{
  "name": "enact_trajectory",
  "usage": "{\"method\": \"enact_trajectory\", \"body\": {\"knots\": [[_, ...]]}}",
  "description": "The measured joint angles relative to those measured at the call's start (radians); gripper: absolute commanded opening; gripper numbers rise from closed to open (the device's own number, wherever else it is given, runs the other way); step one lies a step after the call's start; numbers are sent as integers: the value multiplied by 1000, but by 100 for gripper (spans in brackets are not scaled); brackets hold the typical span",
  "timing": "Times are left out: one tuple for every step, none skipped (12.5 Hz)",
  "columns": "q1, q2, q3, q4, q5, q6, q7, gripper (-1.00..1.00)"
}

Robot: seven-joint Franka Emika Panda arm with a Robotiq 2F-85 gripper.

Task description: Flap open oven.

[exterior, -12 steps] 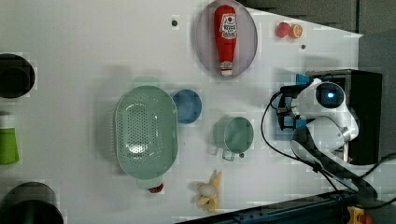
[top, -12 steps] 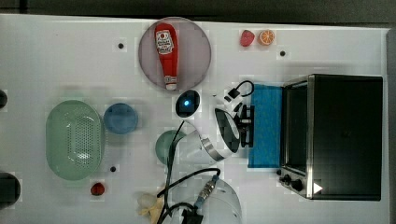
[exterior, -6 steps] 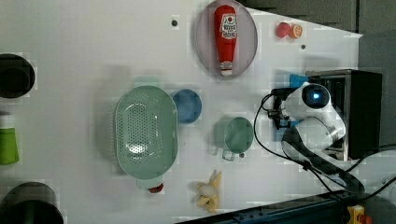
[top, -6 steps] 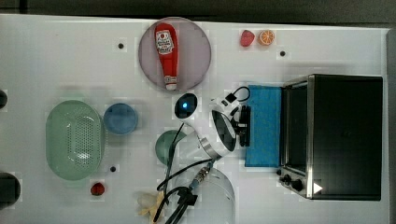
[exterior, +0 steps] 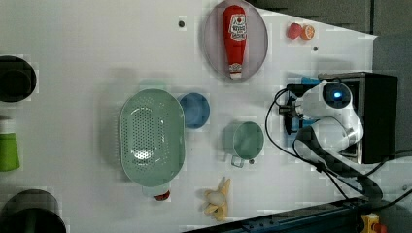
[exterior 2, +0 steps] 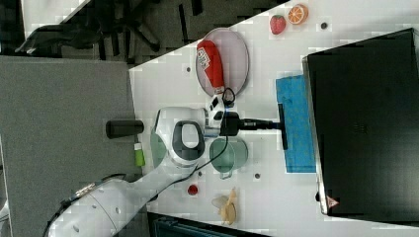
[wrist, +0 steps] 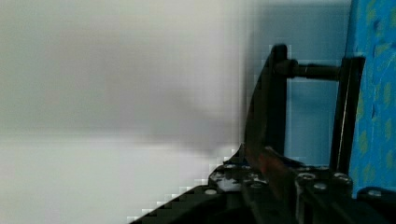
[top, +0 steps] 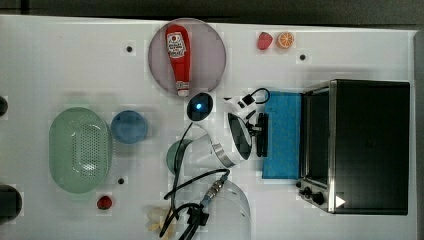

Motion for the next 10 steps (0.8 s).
{"method": "enact_trajectory", "body": {"knots": [[1, -19, 4, 2, 70, 0, 0, -65], [4, -46, 5, 4, 112, 1, 2, -65], [5, -85, 8, 6, 164, 0, 4, -65], [5, -136, 13, 6, 226, -20, 4, -65], [4, -192, 20, 14, 303, -67, 4, -65], [4, -248, 27, 29, 387, -120, 6, -65], [5, -301, 32, 51, 458, -182, 13, -65], [9, -352, 32, 86, 503, -273, 23, -65], [14, -397, 26, 139, 539, -374, 35, -65], [14, -435, 22, 206, 555, -469, 54, -65]]}}
